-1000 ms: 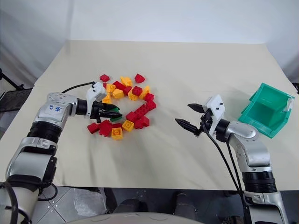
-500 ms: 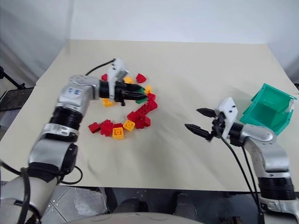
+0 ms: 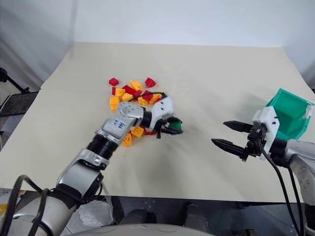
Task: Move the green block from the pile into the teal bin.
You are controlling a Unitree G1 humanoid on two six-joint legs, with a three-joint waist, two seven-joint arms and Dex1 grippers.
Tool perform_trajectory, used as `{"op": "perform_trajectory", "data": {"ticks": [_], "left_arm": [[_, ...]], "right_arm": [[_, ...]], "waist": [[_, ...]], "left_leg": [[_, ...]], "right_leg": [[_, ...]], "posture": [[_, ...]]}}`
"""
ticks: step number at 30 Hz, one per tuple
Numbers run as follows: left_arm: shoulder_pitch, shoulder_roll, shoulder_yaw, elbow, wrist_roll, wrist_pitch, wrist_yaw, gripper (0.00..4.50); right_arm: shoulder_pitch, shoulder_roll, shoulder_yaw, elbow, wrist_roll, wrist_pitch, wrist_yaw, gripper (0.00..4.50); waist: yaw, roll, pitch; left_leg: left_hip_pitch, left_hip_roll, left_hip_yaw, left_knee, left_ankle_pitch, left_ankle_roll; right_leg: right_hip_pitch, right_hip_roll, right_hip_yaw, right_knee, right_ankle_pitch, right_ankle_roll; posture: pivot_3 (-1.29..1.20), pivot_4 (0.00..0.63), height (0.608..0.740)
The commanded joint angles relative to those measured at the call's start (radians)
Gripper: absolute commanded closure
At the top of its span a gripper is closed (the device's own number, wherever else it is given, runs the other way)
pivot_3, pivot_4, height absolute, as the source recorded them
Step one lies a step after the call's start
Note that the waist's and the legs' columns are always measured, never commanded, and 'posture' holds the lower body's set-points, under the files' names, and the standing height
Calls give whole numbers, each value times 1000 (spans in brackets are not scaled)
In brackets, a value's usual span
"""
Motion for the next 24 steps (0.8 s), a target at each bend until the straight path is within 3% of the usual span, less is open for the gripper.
{"op": "perform_trajectory", "data": {"ticks": [1,7,14,16,24], "left_arm": [[-21,-45,-20,-40,15,-42,18,2999],[-46,-123,-43,56,45,-104,56,2999],[-62,-191,-63,156,69,-156,50,2999],[-59,-202,-82,168,78,-158,19,2256],[-46,-148,-48,99,56,-128,-29,17]], "right_arm": [[39,-45,-60,-53,36,25,18,0],[149,-90,-77,-67,4,-2,64,0],[157,-74,-85,-80,18,-2,33,0],[152,-70,-74,-79,9,-11,25,0],[128,-80,-36,-72,-2,-35,29,0]], "waist": [[5,0,0],[5,0,0],[4,0,0],[6,0,0],[4,0,0]], "left_leg": [[0,0,0,0,0,1],[0,-1,1,0,-1,3],[0,-1,2,0,-1,4],[0,-1,2,1,-1,4],[0,-1,1,1,-1,4]], "right_leg": [[0,0,0,-1,1,0],[1,-1,1,-3,3,1],[0,-1,2,-4,3,2],[0,-1,2,-4,4,2],[0,-1,2,-4,4,2]], "posture": [[0,150,740],[0,150,740],[0,150,740],[0,150,740],[0,150,740]]}}
